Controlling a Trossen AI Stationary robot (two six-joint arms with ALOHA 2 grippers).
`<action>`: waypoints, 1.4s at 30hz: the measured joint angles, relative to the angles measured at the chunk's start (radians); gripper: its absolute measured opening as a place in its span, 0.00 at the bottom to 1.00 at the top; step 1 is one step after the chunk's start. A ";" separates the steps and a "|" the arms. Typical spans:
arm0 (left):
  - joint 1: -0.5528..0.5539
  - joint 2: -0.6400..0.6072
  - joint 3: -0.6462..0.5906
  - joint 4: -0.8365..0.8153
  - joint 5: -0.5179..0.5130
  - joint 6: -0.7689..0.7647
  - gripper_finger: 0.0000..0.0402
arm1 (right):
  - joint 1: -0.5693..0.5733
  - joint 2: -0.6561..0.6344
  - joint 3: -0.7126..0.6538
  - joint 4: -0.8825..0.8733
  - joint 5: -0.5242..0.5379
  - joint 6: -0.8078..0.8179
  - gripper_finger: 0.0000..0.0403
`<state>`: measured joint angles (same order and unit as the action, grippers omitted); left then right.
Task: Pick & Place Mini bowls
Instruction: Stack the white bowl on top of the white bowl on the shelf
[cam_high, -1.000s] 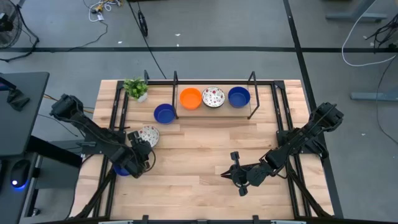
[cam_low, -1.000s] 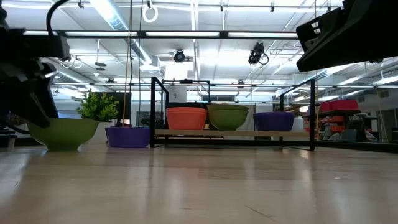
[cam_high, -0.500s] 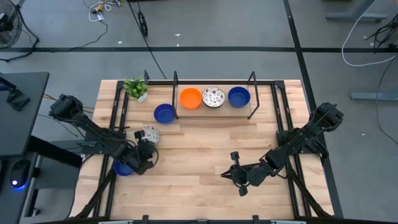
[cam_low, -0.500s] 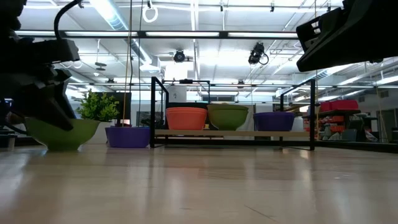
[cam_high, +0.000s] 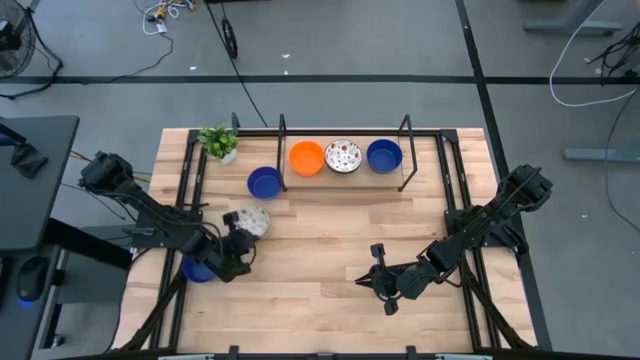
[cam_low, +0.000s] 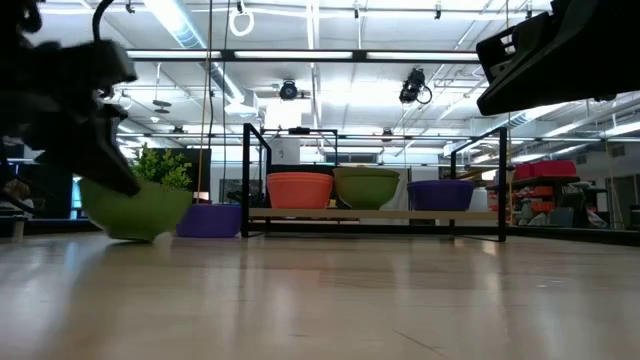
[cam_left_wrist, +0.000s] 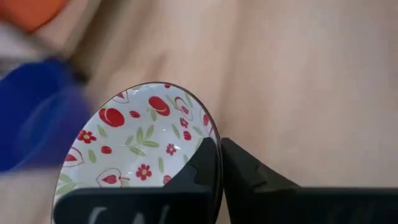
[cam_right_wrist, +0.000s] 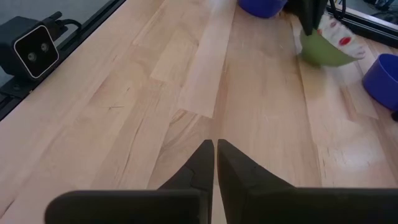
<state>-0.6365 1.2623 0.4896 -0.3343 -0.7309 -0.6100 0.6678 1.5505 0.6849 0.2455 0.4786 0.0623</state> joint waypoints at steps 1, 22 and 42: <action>0.004 0.000 0.000 0.067 0.024 0.039 0.03 | 0.000 0.000 0.000 0.000 0.000 -0.003 0.06; 0.339 0.344 0.374 0.731 0.765 0.826 0.03 | 0.067 -0.163 0.000 -0.191 0.000 0.057 0.06; 0.685 0.570 0.938 0.300 0.663 1.144 0.03 | 0.201 -0.267 0.000 -0.490 0.003 0.375 0.06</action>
<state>0.0483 1.8328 1.4277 -0.0343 -0.0681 0.5341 0.8688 1.2832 0.6853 -0.2441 0.4821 0.4373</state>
